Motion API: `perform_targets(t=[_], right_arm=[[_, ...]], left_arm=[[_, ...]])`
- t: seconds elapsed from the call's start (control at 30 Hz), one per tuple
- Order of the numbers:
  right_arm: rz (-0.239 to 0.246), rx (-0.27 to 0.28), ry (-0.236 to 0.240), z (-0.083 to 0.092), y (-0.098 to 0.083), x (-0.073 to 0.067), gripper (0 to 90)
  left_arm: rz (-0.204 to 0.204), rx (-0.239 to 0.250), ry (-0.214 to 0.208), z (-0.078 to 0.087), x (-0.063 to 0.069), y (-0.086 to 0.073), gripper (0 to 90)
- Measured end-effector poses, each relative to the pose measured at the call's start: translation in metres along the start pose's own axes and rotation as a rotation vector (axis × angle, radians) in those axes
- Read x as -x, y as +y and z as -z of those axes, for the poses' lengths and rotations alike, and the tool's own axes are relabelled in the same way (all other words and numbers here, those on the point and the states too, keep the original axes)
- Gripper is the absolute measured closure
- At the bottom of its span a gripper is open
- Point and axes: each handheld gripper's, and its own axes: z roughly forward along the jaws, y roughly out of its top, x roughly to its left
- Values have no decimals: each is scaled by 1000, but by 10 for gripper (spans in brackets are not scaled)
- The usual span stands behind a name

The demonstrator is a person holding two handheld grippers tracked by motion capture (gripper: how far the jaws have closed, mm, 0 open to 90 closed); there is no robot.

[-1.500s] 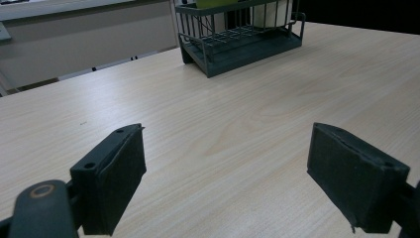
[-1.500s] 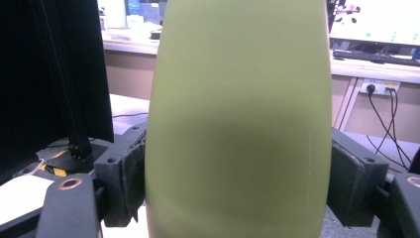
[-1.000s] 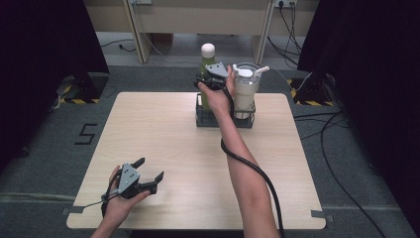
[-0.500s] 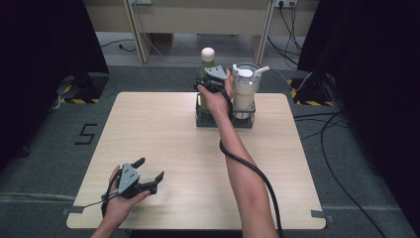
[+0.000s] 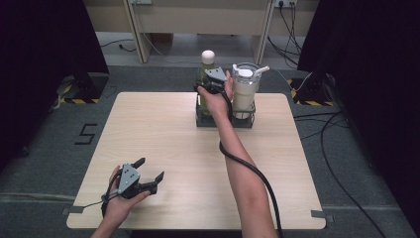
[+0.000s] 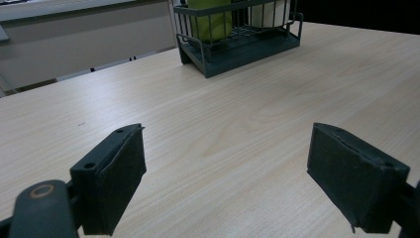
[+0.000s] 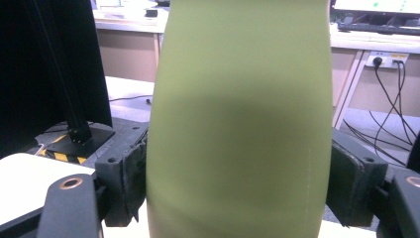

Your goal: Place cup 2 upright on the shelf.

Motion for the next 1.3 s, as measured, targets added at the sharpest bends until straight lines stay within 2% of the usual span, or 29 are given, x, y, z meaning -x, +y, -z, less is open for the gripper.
perform_targets(t=[0.23, 0.6, 1.3], right_arm=[[-23, 24, 3, 2, 0, 1, 222], [-13, 21, -1, 4, 1, -4, 144], [-15, 36, -28, 17, -2, -5, 150]], left_arm=[[-4, -1, -2, 0, 1, 0, 141], [-6, -1, -4, 0, 1, 0, 141], [-9, -2, -8, -1, 2, 0, 141]])
